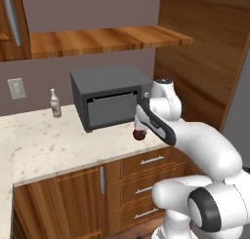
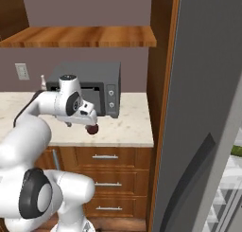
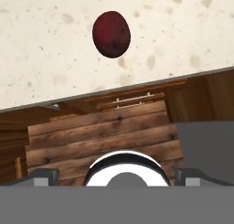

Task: Place the cucumber and potato inside the fridge drawer. Close the drawer after placing the vegetables.

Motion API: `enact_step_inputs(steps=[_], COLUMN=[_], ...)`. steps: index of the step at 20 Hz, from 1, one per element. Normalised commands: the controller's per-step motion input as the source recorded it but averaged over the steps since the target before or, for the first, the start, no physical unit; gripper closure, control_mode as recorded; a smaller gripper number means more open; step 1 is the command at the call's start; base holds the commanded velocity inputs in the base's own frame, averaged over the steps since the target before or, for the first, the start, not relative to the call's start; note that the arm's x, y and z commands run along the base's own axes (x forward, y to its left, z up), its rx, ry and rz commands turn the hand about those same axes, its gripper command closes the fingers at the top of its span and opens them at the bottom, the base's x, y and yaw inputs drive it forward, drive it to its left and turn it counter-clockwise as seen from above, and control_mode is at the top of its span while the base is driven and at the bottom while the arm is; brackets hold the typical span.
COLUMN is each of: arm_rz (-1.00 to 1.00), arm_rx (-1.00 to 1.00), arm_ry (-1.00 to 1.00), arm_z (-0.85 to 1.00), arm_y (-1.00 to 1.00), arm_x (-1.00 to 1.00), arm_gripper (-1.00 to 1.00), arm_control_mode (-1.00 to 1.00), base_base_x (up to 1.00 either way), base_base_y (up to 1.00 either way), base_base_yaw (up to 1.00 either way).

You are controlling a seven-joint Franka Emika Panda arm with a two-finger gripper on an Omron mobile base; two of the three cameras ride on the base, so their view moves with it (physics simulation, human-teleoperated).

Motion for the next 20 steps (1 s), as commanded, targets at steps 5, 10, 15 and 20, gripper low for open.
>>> enact_step_inputs(steps=[5,10,15,20], arm_rz=[0.01,0.01,0.0,0.0], arm_rx=[0.05,0.0,0.0,0.0], arm_ry=[0.0,0.0,0.0,0.0], arm_z=[-0.3,-0.44,-0.28,-0.15], arm_y=[0.0,0.0,0.0,0.02], arm_x=[0.32,0.34,0.29,0.2], arm_gripper=[-1.0,-1.0,-1.0,-1.0], arm_control_mode=[-1.0,-1.0,-1.0,-1.0], base_base_x=[0.0,0.0,0.0,0.0], base_base_y=[0.0,0.0,0.0,0.0], base_base_yaw=[0.0,0.0,0.0,0.0])
